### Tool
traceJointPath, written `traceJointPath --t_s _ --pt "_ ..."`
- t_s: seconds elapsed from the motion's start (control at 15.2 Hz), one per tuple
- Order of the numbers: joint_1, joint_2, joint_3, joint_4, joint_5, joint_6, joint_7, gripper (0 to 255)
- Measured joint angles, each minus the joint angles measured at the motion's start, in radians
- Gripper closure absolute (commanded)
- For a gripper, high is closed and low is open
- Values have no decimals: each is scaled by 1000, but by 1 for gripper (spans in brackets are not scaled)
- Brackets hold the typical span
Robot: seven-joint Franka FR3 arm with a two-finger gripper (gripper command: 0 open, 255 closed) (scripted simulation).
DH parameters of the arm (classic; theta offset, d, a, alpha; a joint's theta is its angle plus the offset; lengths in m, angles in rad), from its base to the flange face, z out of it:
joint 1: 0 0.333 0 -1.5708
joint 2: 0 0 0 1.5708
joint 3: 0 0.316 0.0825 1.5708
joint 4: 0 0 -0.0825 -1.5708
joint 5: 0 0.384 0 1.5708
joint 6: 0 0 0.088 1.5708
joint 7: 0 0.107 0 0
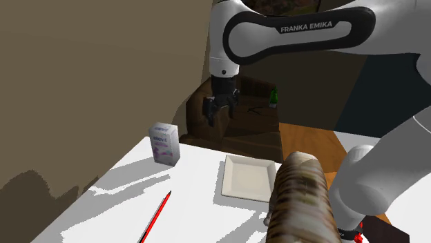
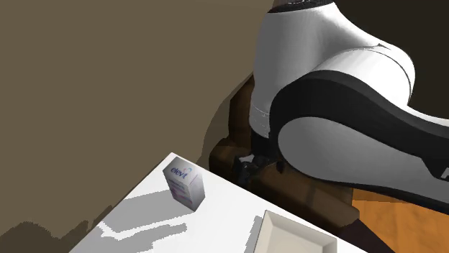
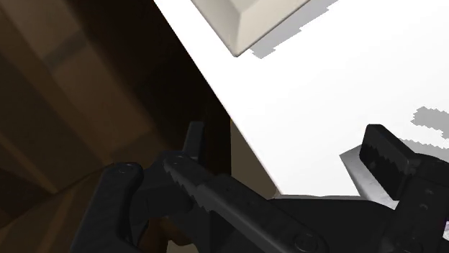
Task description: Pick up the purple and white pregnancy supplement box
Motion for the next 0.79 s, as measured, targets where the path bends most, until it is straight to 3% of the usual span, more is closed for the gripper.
traceJointPath --t_s 0.4,0.79 --pt "18 203 74 176 -48 49 87 0" --pt "68 434 138 417 -141 46 194 0"
